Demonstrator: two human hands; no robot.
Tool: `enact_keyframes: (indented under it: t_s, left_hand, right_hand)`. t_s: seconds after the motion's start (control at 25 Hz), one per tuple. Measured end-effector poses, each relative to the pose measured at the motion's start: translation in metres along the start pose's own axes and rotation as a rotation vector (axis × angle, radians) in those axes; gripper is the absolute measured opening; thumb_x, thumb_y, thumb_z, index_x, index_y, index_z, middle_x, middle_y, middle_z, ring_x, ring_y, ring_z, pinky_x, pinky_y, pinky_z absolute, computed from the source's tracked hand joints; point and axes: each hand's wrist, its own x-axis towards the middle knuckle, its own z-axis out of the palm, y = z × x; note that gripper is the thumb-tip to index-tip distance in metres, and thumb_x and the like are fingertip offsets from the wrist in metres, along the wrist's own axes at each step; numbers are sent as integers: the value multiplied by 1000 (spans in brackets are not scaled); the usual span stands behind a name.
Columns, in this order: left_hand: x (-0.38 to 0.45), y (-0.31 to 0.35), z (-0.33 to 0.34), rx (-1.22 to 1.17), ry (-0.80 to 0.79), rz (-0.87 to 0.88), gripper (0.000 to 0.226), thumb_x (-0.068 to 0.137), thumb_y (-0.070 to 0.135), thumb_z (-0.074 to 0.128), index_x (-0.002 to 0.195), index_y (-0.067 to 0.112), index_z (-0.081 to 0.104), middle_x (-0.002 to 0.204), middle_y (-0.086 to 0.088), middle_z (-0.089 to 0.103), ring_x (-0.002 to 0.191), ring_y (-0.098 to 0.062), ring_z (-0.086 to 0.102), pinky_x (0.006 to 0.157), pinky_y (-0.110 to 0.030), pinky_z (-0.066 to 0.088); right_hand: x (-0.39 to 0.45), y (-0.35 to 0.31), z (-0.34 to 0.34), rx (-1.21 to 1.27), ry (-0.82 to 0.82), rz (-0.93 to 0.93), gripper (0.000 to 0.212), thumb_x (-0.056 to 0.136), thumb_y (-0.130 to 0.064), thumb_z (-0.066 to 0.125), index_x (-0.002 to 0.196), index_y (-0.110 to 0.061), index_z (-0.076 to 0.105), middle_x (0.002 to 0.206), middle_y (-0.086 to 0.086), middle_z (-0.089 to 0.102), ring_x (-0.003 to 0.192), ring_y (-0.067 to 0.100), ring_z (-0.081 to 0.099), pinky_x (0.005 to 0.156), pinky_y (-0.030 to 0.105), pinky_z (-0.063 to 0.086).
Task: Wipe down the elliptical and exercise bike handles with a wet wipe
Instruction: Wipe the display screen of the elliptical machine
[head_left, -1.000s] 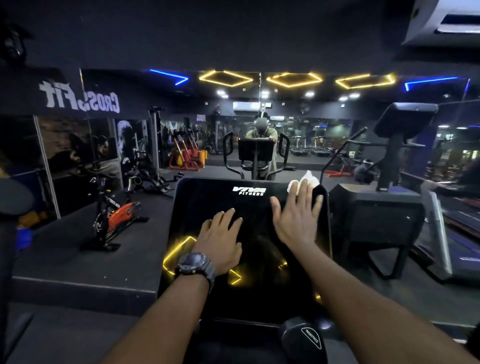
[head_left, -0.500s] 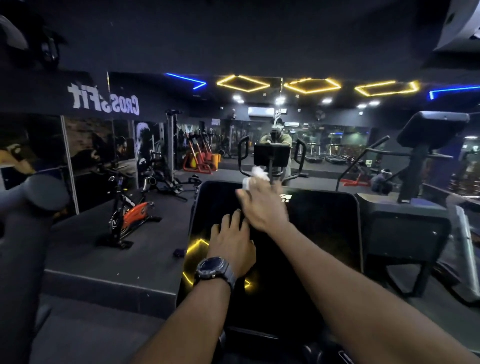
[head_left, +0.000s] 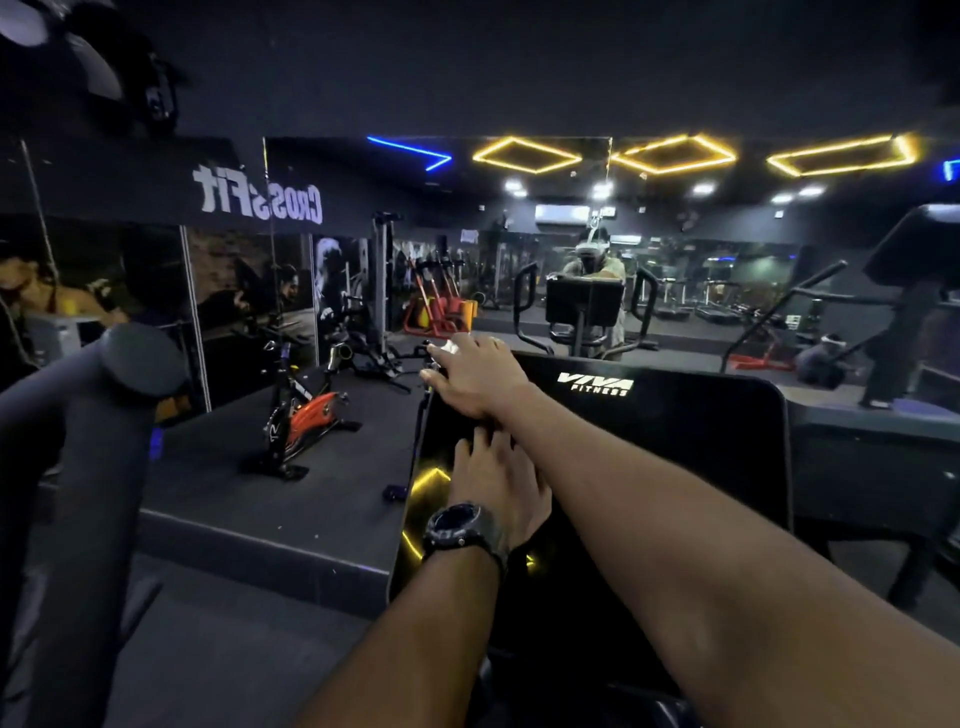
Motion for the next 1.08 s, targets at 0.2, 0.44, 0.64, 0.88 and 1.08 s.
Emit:
enact_keyframes:
  t_s: [0.2, 0.44, 0.64, 0.88, 1.08]
  left_hand:
    - [2, 4, 2, -133, 32, -27, 63, 94, 45, 46, 148, 17, 31, 158, -9, 21, 142, -32, 23, 113, -49, 28]
    - [8, -6, 7, -80, 70, -15, 60, 94, 44, 47, 145, 16, 35, 157, -9, 25, 138, -30, 28, 109, -46, 33]
    - [7, 1, 7, -84, 34, 8, 66, 94, 48, 44, 150, 17, 26, 160, -10, 16, 142, -32, 22, 113, -49, 29]
    - [-9, 44, 9, 85, -73, 424, 69, 95, 51, 41, 154, 23, 20, 164, -3, 5, 148, -26, 10, 118, -49, 17]
    - [-14, 40, 10, 113, -126, 426, 71, 95, 52, 43, 155, 24, 18, 165, 0, 0, 150, -25, 5, 119, -50, 14]
  right_hand:
    - [-68, 73, 7, -57, 292, 101, 50, 100, -47, 38, 144, -24, 45, 141, 6, 54, 125, 30, 52, 104, 42, 39]
    - [-66, 70, 13, -174, 148, -131, 47, 105, -34, 24, 146, -16, 39, 158, 2, 32, 145, 26, 29, 115, 46, 26]
    - [-197, 142, 20, -83, 374, 443, 57, 102, -45, 25, 149, -16, 36, 159, 6, 30, 150, 22, 18, 121, 45, 12]
    - [-249, 157, 18, -358, 149, 1, 52, 99, -43, 33, 140, -16, 52, 149, 4, 48, 141, 20, 40, 119, 47, 25]
    - [-301, 132, 41, -405, -16, -249, 57, 100, -45, 32, 147, -14, 41, 160, 9, 29, 149, 21, 24, 118, 44, 19]
